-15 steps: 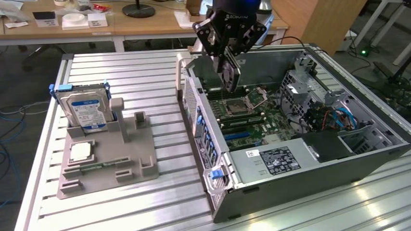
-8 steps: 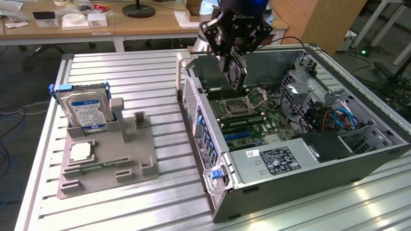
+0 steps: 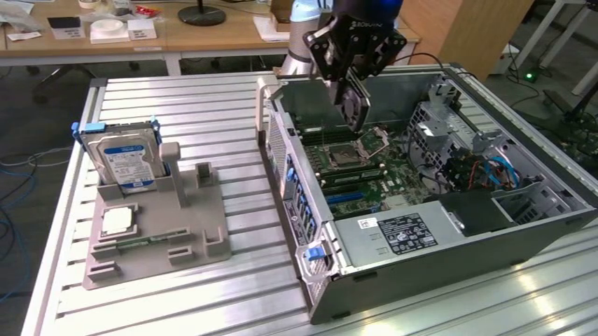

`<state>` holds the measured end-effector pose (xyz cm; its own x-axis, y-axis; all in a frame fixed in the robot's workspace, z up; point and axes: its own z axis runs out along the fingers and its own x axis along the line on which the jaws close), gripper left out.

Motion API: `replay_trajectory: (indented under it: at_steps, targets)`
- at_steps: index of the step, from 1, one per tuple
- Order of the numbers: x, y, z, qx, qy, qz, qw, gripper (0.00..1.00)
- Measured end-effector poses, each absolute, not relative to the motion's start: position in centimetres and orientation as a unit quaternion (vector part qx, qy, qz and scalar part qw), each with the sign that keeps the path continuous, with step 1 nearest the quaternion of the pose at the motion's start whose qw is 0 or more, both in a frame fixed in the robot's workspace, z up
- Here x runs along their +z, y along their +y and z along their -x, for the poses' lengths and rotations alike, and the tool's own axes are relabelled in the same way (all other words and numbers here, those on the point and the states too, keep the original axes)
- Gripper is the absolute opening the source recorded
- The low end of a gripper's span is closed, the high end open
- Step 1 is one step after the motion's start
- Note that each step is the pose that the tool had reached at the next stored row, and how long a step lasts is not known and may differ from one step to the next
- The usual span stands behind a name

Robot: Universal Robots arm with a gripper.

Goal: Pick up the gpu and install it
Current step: 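Pick up the gpu and move the gpu toward the slot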

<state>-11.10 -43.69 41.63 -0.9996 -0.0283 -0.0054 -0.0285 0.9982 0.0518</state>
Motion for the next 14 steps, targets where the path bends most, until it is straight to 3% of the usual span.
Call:
replay_trajectory:
  at_steps: [14]
  targets:
    - [41.6, -43.7, 7.9, 0.026, 1.000, 0.014, 0.002, 0.28]
